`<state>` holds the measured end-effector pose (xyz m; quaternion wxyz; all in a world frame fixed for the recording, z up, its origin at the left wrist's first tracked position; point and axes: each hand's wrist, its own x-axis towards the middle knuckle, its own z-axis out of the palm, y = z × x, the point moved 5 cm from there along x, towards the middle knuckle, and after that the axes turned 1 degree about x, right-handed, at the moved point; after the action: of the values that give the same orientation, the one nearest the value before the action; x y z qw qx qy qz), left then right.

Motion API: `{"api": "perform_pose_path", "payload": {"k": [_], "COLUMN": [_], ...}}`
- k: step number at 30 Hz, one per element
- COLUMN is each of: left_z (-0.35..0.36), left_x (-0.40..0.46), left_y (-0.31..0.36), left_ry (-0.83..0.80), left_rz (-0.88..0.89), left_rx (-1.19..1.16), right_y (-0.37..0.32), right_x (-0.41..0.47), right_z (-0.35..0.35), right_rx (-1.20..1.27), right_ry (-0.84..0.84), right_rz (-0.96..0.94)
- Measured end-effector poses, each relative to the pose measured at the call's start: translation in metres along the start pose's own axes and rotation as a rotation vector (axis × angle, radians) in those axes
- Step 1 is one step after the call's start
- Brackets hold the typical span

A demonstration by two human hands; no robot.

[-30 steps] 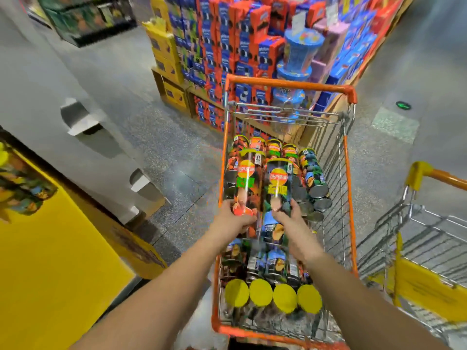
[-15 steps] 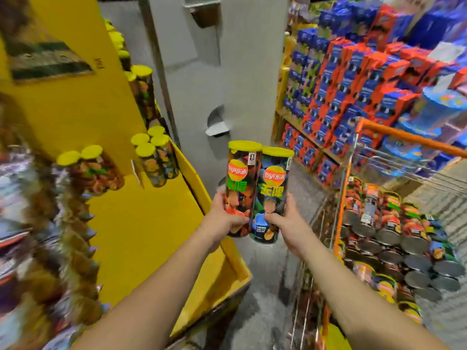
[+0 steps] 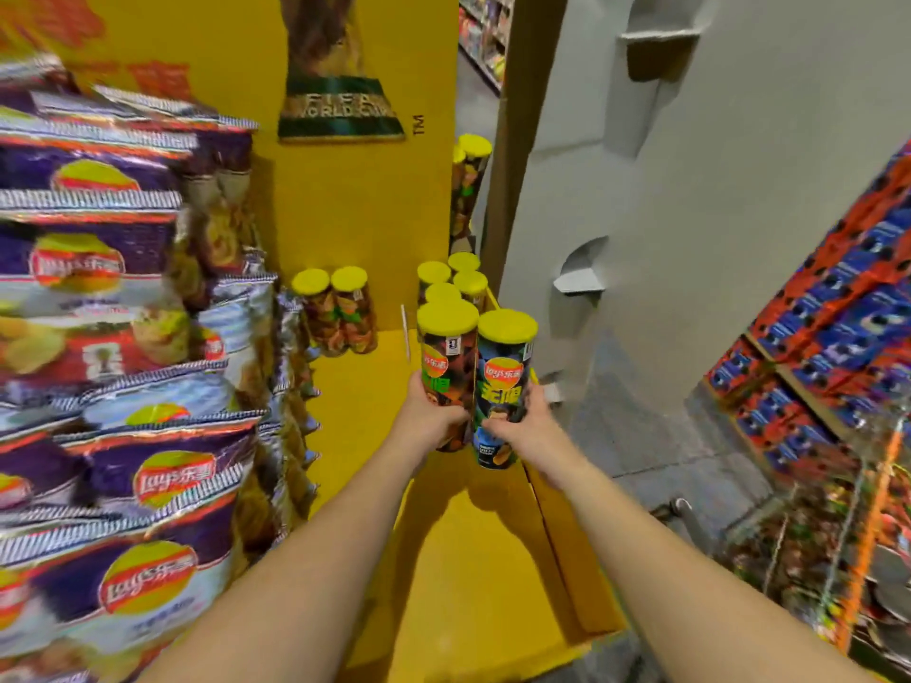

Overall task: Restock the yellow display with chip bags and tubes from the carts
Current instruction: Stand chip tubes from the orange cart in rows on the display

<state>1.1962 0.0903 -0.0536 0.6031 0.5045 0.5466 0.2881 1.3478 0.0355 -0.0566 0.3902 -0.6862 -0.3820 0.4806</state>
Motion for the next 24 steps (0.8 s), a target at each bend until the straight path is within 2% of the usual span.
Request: {"api": "perform_pose_path", "payload": {"k": [3, 8, 14, 19, 24], "left_z": [-0.017, -0.037, -0.048, -0.067, -0.072], "left_x": [0.034, 0.100, 0.157, 0.233, 0.248], "left_y": [-0.022, -0.061, -0.066, -0.103, -0.083], "left_ry": [0.106, 0.231, 0.346, 0.418, 0.483], "left_rz": [-0.029, -0.076, -0.062, -0.037, -0.036], "left_rx": [0.030, 0.132, 0.160, 0.176, 0.139], "right_y": [0.005, 0.027, 0.094, 0.082, 0.085], "right_x": [0.028, 0.089, 0.198, 0.226, 0.247], "right_z": [0.018, 0.043, 0.072, 0.065, 0.056], "right_rx": [-0.050, -0.213, -0.179, -0.151, -0.167], "right_ry": [-0.031, 0.055, 0.115, 0.233, 0.295], "right_rz": [0.043, 0.045, -0.003, -0.037, -0.078]}}
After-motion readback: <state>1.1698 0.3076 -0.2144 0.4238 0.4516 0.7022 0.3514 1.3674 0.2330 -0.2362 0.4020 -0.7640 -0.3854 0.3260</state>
